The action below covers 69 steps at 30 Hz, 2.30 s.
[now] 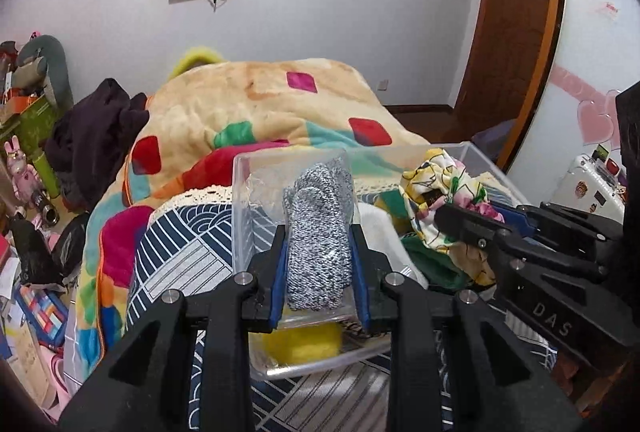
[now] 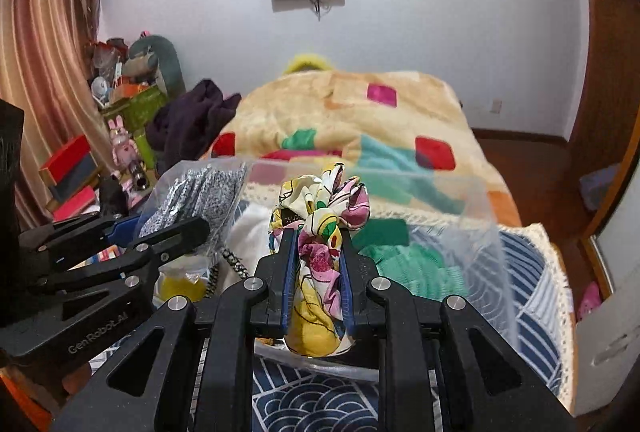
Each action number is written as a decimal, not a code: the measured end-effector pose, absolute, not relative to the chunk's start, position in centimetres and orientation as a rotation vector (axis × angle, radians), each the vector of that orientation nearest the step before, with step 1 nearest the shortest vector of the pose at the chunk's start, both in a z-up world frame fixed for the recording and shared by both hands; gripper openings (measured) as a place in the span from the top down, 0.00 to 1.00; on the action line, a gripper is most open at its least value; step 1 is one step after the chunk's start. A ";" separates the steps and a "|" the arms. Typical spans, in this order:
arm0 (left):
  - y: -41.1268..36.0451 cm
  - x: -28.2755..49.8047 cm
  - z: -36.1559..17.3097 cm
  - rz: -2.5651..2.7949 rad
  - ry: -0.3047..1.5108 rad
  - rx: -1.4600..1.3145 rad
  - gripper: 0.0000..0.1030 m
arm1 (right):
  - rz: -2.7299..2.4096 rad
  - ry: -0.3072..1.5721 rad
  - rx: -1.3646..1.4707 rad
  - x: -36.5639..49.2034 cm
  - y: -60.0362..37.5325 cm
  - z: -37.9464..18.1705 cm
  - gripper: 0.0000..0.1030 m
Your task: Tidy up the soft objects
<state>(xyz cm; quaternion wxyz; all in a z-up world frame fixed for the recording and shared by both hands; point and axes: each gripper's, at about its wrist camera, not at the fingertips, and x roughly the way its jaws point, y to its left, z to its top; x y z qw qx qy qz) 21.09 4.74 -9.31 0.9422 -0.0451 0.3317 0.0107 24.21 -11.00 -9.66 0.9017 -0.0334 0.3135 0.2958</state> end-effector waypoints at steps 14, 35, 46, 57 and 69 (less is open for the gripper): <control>4.8 20.8 -9.8 0.031 0.684 -0.064 0.55 | 0.586 0.701 -0.100 24.6 -11.0 -10.7 0.45; 2.7 10.2 -0.3 -0.028 0.382 -0.050 0.43 | 0.582 0.393 -0.039 17.8 -16.3 -2.0 0.20; 1.0 5.6 2.6 -0.036 0.257 -0.044 0.15 | 0.561 0.238 -0.014 13.3 -18.8 0.8 0.06; -0.4 3.6 2.9 -0.012 0.191 -0.002 0.01 | 0.580 0.197 0.033 11.9 -20.1 0.7 0.00; -0.7 3.3 2.9 -0.026 0.185 -0.007 0.01 | 0.568 0.194 0.034 11.4 -20.5 0.2 0.00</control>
